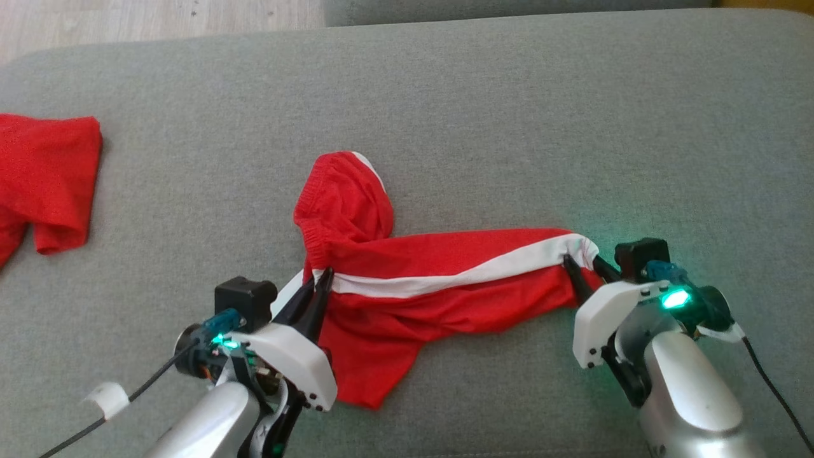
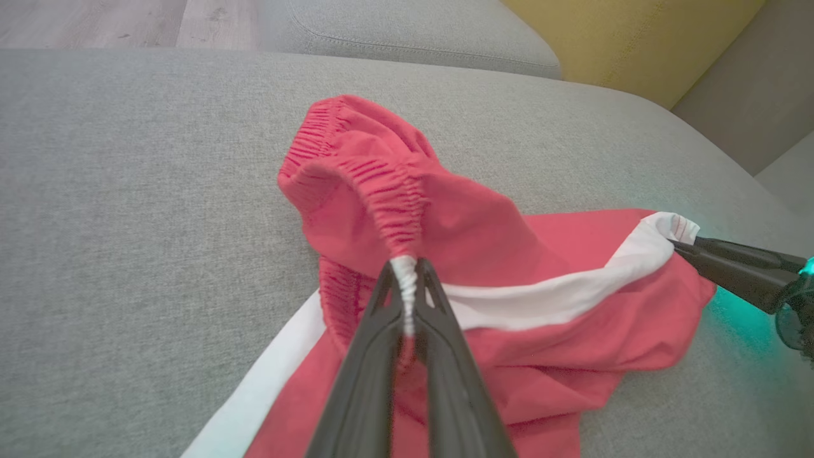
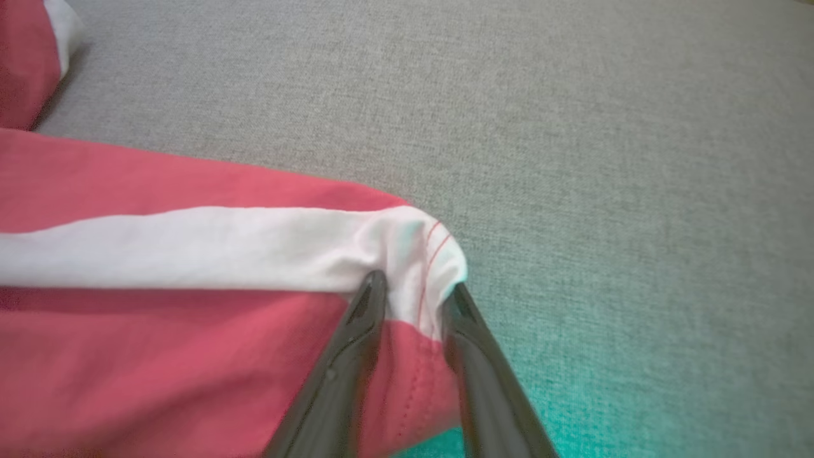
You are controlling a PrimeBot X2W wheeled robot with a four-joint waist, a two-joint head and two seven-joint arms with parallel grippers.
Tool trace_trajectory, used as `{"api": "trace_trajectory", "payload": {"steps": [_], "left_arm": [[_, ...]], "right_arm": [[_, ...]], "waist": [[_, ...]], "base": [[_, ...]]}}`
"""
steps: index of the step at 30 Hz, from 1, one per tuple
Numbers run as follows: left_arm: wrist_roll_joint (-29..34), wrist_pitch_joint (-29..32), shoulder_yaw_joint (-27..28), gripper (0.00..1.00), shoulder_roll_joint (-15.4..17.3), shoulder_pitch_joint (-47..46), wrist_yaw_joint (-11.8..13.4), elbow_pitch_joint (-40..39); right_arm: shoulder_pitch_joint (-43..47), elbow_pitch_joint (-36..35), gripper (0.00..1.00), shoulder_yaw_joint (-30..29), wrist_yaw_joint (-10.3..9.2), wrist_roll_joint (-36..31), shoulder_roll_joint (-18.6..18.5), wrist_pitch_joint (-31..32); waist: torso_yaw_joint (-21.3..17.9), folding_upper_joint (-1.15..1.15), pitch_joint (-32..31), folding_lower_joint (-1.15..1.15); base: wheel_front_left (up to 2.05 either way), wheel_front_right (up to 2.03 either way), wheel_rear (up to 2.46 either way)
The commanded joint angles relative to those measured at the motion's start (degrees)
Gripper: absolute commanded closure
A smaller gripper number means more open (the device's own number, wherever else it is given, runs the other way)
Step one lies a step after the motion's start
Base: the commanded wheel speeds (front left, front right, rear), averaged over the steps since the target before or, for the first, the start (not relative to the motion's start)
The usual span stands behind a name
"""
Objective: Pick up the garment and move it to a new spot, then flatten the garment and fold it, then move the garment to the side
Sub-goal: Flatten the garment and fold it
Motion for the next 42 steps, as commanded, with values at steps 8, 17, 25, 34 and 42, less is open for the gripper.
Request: {"api": "trace_trajectory", "payload": {"steps": [8, 17, 25, 34, 42], "left_arm": [[-0.47, -0.56, 2.27, 1.00, 1.41, -1.77, 0.17, -1.67], [-2.59, -2.74, 4.63, 1.00, 1.53, -0.91, 0.34, -2.59], [-5.15, -3.88, 8.69, 1.00, 3.46, -1.05, 0.51, -7.82], [-5.01, 0.12, 13.38, 1.00, 9.63, -6.14, 2.09, -20.41], [-5.42, 6.64, 15.34, 1.00, 13.45, -13.11, 2.43, -22.73]], "right_arm": [[-4.21, 2.95, 1.00, 1.23, 0.23, 1.53, -0.20, -0.67], [-4.84, 0.19, 1.00, 0.42, 0.23, 3.12, -0.20, -5.63], [-2.83, -10.81, 1.00, 3.56, 0.23, 7.03, -1.80, -4.74], [0.88, -32.56, 1.00, 5.08, 0.23, 10.74, -4.79, 2.19], [-0.04, -42.62, 1.00, 5.04, 0.23, 10.47, -6.29, 9.13]], "waist": [[-0.04, 0.00, -0.06, 0.00], [-0.69, 0.00, -3.20, 0.00], [-1.66, 0.00, -9.09, 0.00], [-2.41, 0.00, -14.72, 0.00], [-3.22, 0.00, -14.32, 0.00]], "base": [[0.00, 0.00, 0.00], [0.00, 0.00, 0.00], [0.00, 0.00, 0.00], [0.00, 0.00, 0.00], [0.00, 0.00, 0.00]]}}
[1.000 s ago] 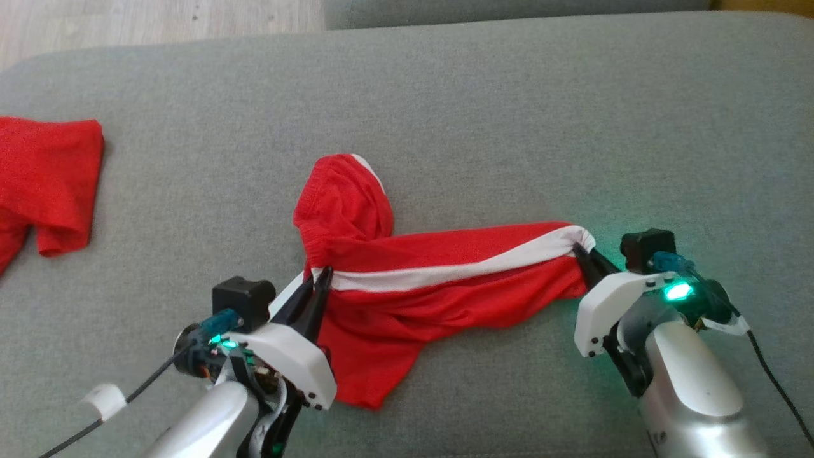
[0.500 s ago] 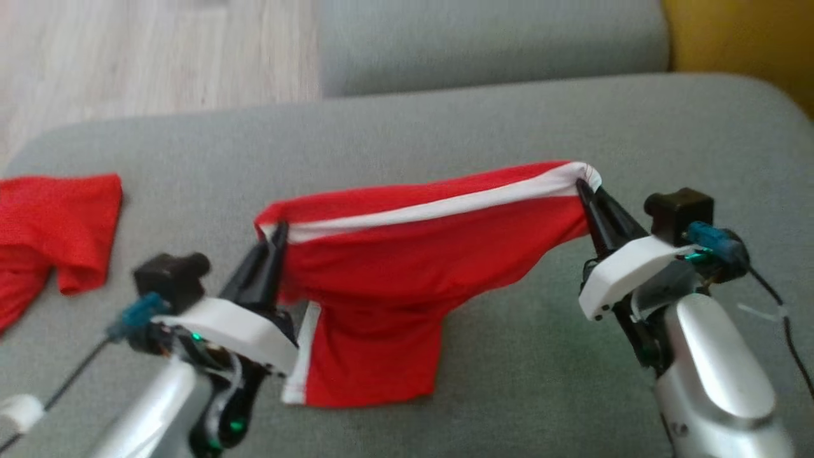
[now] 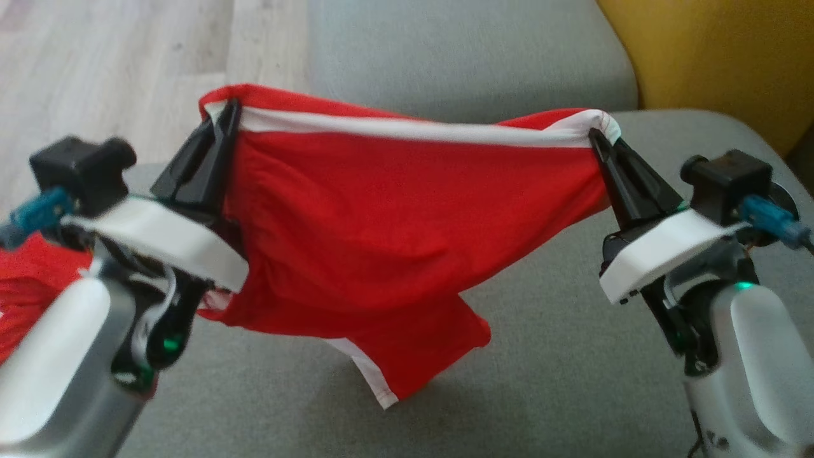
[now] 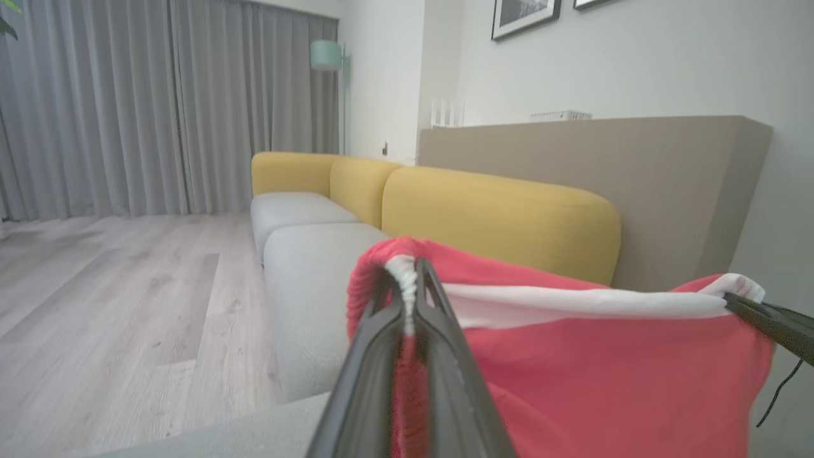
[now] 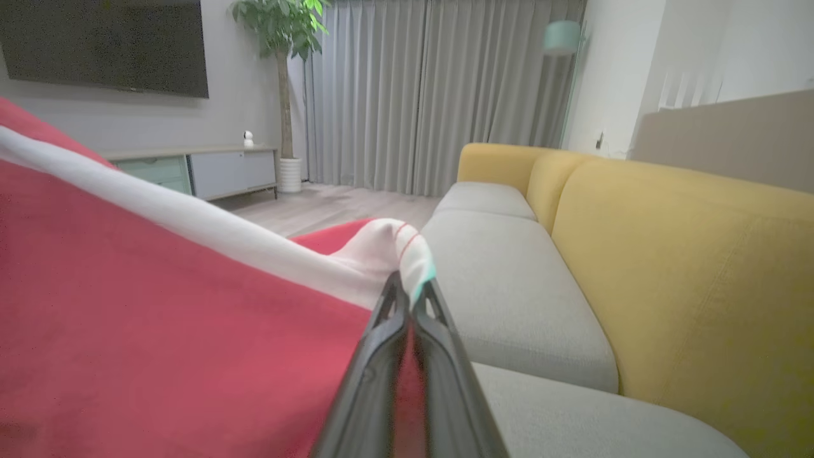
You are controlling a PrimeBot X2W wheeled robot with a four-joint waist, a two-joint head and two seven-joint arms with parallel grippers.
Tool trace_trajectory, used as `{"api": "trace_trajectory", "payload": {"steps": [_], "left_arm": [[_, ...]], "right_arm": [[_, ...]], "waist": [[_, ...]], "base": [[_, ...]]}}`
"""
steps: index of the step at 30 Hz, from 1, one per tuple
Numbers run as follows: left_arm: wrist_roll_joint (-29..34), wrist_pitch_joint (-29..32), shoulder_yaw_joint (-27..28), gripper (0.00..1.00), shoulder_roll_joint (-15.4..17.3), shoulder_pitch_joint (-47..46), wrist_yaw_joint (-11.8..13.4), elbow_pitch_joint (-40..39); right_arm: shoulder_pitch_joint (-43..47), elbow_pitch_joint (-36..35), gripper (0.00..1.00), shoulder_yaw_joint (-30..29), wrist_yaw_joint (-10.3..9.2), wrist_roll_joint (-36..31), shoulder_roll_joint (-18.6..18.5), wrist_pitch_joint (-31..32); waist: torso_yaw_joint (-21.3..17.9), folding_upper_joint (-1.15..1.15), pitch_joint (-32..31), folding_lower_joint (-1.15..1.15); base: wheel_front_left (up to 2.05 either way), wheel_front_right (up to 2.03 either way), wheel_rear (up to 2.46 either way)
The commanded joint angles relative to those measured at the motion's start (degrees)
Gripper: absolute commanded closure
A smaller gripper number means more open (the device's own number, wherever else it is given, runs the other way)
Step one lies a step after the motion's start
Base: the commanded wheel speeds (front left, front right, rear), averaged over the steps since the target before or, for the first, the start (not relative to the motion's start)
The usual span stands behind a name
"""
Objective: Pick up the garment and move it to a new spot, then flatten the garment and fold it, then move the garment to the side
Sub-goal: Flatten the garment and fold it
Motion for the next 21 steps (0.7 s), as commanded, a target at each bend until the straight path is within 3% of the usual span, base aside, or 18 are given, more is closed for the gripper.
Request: {"api": "trace_trajectory", "payload": {"steps": [1, 6, 10, 16, 21], "left_arm": [[-0.48, 0.85, 3.40, 1.00, 2.14, -5.06, 0.23, -0.13], [-0.74, 2.60, 2.48, 1.00, 0.66, -11.32, -1.76, 6.85], [0.56, 2.02, 2.56, 1.00, -1.17, -20.10, -3.62, 13.41], [3.72, -6.35, 3.99, 1.00, -6.06, -35.01, -6.99, 22.70], [3.38, -12.10, 4.00, 1.00, -9.71, -37.98, -9.63, 28.60]], "right_arm": [[-3.94, -1.33, 1.00, 0.96, 0.22, -0.25, -0.61, 0.76], [-11.50, 6.01, 1.00, 1.93, 0.22, -0.63, -1.05, 1.45], [-22.85, 14.28, 1.00, 1.71, 0.22, -1.66, -0.21, -1.18], [-40.04, 22.90, 1.00, -2.56, 0.22, -5.91, 2.33, -11.82], [-42.72, 26.33, 1.00, -4.22, 0.22, -8.19, 4.13, -17.06]], "waist": [[-0.46, 0.00, 1.32, 0.02], [-1.84, 0.00, 5.76, 0.02], [-3.40, 0.00, 11.10, 0.02], [-4.73, 0.00, 16.81, 0.02], [-5.09, 0.00, 19.69, 0.02]], "base": [[0.00, 0.00, 0.00], [0.00, 0.00, 0.00], [0.00, 0.00, 0.00], [0.00, 0.00, 0.00], [0.00, 0.00, 0.00]]}}
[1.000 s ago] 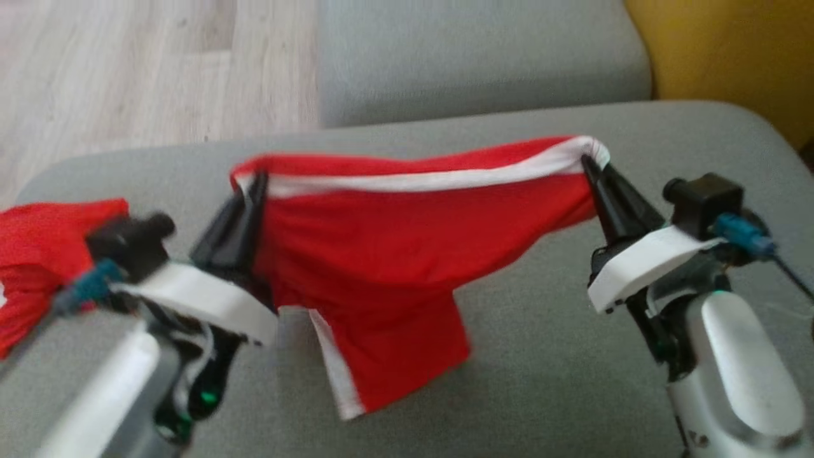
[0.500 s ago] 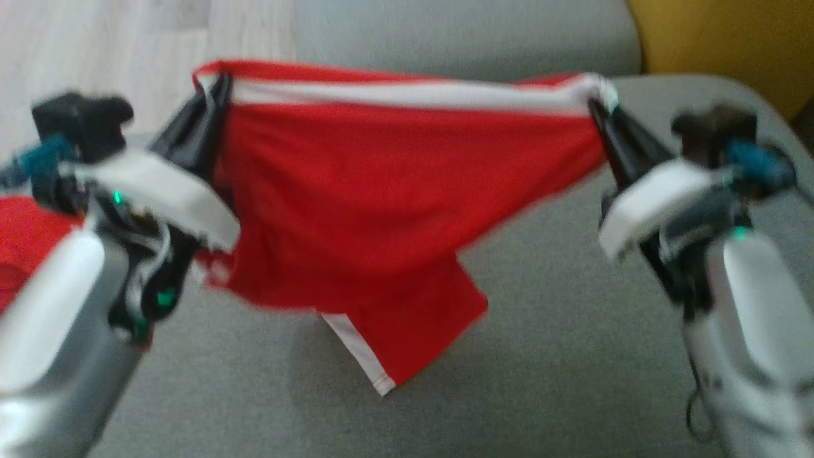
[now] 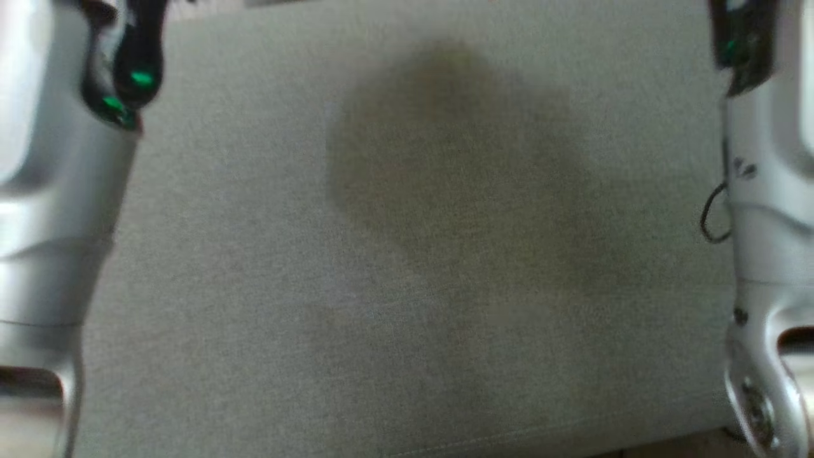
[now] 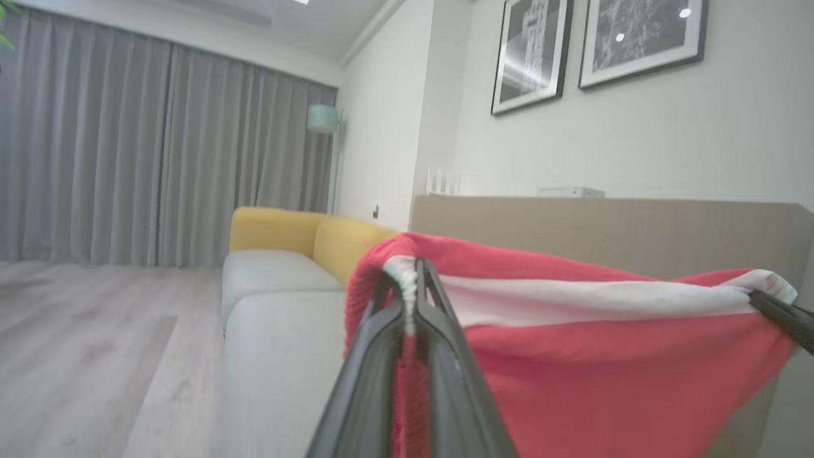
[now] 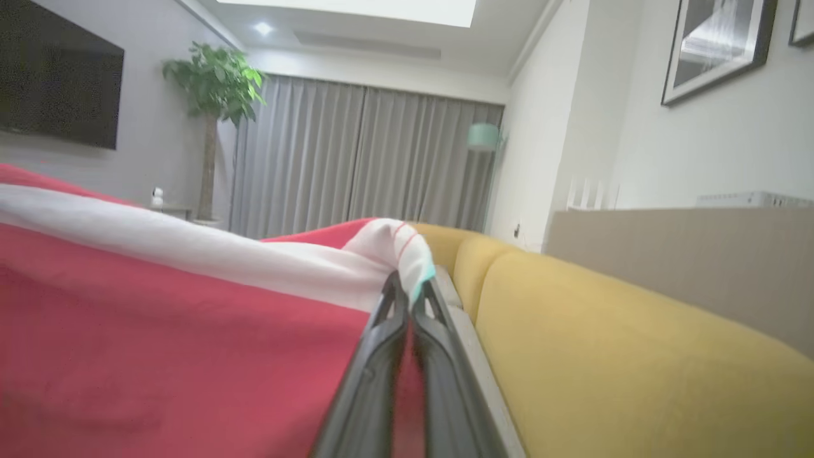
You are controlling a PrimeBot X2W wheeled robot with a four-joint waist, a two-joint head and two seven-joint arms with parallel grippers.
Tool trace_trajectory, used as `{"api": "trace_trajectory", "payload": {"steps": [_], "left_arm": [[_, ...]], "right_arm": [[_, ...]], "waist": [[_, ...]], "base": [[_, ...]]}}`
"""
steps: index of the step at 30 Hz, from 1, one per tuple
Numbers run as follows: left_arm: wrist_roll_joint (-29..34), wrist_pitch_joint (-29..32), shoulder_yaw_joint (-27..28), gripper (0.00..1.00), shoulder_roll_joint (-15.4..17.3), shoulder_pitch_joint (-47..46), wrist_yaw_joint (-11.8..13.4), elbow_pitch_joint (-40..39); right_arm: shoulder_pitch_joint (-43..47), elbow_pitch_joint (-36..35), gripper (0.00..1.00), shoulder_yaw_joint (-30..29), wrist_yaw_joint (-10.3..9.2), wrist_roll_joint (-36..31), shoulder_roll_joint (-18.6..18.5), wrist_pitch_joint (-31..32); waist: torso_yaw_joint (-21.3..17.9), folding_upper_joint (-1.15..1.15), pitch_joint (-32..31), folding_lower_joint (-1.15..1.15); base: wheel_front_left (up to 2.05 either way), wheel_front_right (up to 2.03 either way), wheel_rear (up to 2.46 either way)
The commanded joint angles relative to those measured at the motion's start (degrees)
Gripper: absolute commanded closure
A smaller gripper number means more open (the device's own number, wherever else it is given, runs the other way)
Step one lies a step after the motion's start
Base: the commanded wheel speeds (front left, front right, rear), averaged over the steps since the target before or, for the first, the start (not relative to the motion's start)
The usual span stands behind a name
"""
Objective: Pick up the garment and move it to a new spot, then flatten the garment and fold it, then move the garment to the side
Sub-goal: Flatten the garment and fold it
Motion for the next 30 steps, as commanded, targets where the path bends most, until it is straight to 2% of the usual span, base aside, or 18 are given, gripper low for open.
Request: {"api": "trace_trajectory", "payload": {"steps": [1, 4, 6, 10, 13, 21, 30], "left_arm": [[-0.15, -0.25, 2.02, 1.00, 1.91, -0.47, -0.27, -0.63], [-0.25, -2.71, -0.37, 1.00, 0.81, 5.13, -2.39, 2.03], [-0.34, -4.49, -1.26, 1.00, 0.45, 9.19, -2.83, 2.33], [-0.83, -8.26, -2.69, 1.00, -0.09, 18.44, -3.06, 1.62], [-1.32, -10.76, -3.57, 1.00, -0.59, 25.71, -2.30, -0.47], [-0.10, -13.12, -6.73, 1.00, 0.51, 42.09, 1.82, -10.82], [-1.59, -14.11, -7.73, 1.00, 2.25, 60.76, 8.71, -24.99]], "right_arm": [[0.54, -1.01, 1.00, 0.63, 0.22, -0.23, 1.50, -0.27], [6.35, 1.33, 1.00, 2.70, 0.22, 0.03, 2.00, -1.78], [10.40, 2.16, 1.00, 3.63, 0.22, 0.45, 2.10, -2.38], [19.02, 2.49, 1.00, 3.99, 0.22, 1.66, 2.25, -4.01], [25.30, 1.36, 1.00, 4.01, 0.22, 2.61, 2.38, -4.67], [40.00, -6.86, 1.00, 2.24, 0.22, 3.49, 2.60, -4.07], [58.25, -24.52, 1.00, -1.84, 0.22, 2.27, 2.79, 3.34]], "waist": [[-0.54, 0.00, 1.35, -0.02], [-0.40, 0.00, 2.74, -0.02], [-0.31, 0.00, 3.29, -0.02], [0.02, 0.00, 2.96, -0.02], [0.38, 0.00, 1.70, -0.02], [1.01, 0.00, -4.84, -0.02], [1.22, 0.00, -13.15, -0.02]], "base": [[0.00, 0.00, 0.00], [0.00, 0.00, 0.00], [0.00, 0.00, 0.00], [0.00, 0.00, 0.00], [0.00, 0.00, 0.00], [0.00, 0.00, 0.00], [0.00, 0.00, 0.00]]}}
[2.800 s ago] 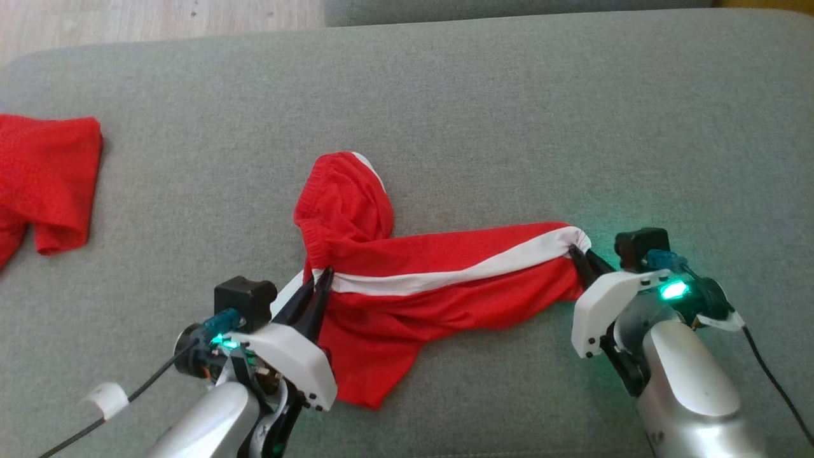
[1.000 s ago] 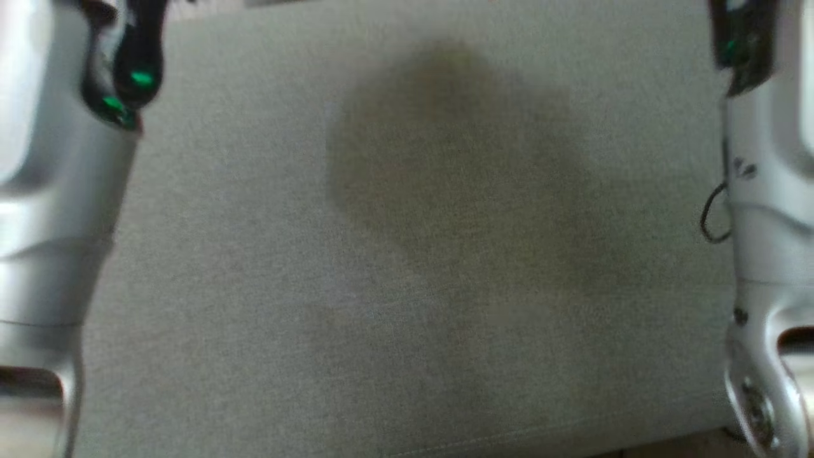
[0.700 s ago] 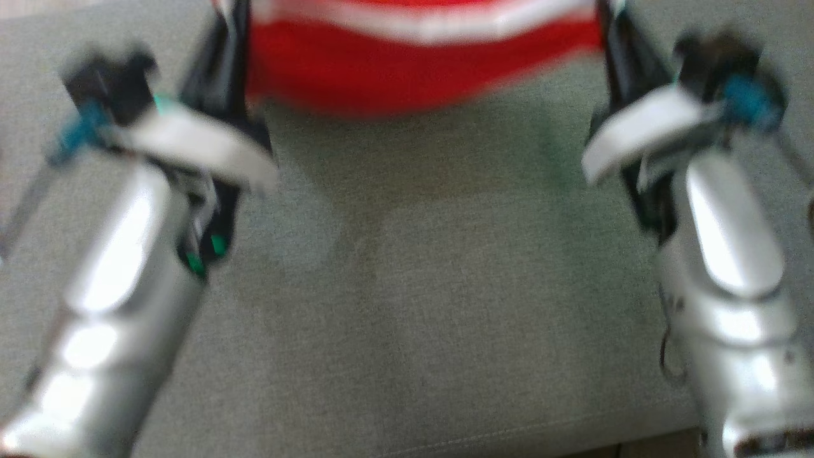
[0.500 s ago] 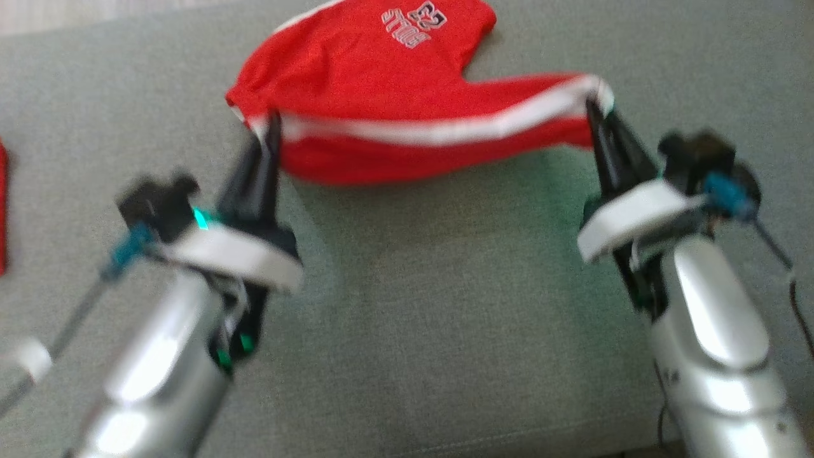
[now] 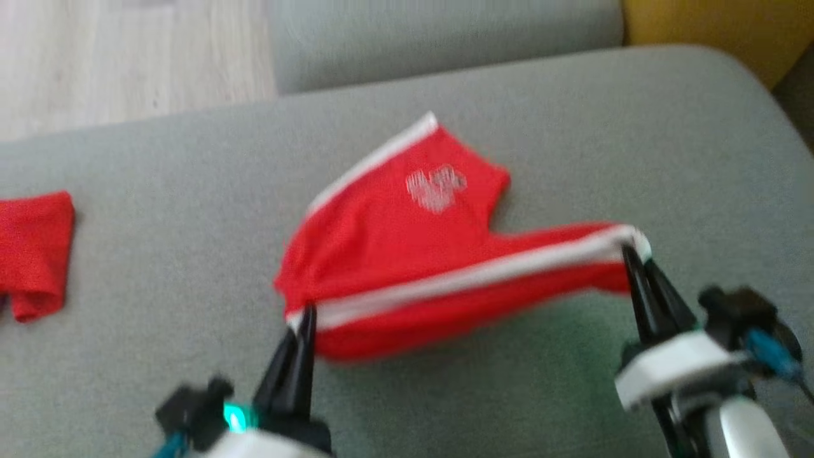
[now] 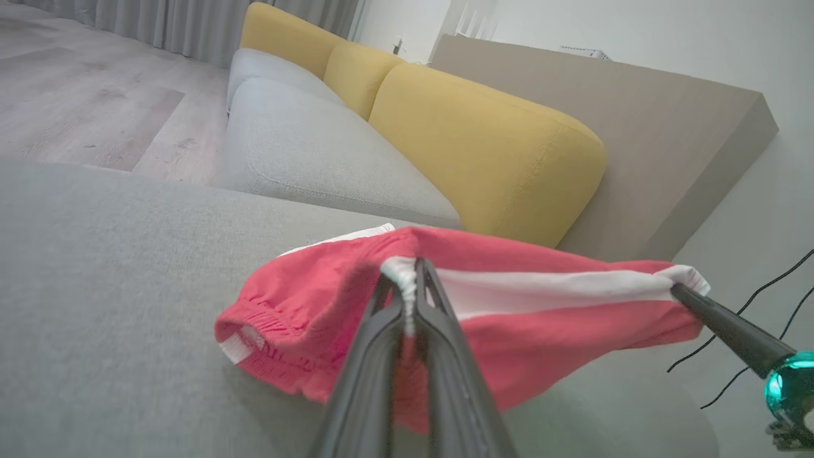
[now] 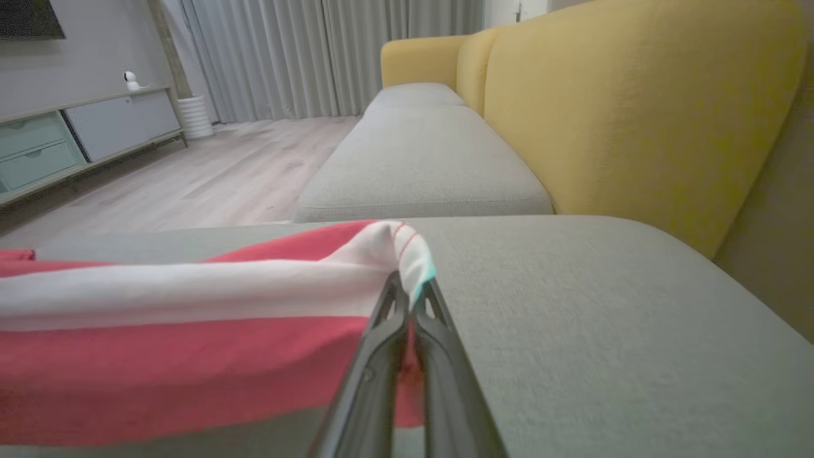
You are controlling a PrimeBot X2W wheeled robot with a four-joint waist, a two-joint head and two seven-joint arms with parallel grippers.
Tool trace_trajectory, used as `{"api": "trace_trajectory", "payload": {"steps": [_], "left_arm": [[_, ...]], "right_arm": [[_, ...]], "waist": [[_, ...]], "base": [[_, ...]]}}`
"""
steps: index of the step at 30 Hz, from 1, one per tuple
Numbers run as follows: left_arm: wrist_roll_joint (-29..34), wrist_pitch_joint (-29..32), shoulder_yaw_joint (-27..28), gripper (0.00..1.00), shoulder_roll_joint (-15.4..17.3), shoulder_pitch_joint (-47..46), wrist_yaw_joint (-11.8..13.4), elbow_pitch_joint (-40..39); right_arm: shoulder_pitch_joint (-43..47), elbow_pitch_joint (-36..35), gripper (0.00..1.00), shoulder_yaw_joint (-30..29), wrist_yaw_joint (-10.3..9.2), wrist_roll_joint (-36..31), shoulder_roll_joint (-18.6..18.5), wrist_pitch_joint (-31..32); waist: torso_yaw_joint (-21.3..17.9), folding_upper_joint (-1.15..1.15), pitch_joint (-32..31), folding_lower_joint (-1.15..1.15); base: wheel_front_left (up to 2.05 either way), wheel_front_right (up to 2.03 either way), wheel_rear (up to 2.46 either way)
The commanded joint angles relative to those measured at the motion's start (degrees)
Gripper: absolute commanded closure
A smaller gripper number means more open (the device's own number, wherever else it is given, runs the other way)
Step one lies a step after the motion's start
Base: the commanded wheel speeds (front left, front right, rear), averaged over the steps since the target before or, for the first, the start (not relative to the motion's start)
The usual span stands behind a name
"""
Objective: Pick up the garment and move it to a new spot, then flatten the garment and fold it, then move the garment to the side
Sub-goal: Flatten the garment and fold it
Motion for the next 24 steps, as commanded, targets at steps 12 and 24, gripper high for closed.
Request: {"api": "trace_trajectory", "payload": {"steps": [12, 24], "left_arm": [[-4.00, 1.14, -1.46, 1.00, -0.70, 9.17, 3.52, -7.27], [-10.60, 4.42, 2.29, 1.00, -6.58, -2.23, 0.85, 3.47]], "right_arm": [[7.67, -14.29, 1.00, -0.66, 0.22, -0.38, 0.15, 9.08], [-11.29, 2.58, 1.00, 1.37, 0.22, -0.11, -4.43, 12.79]], "waist": [[3.74, 0.00, 0.02, 0.02], [9.68, 0.00, 5.89, 0.02]], "base": [[0.00, 0.00, 0.00], [0.00, 0.00, 0.00]]}}
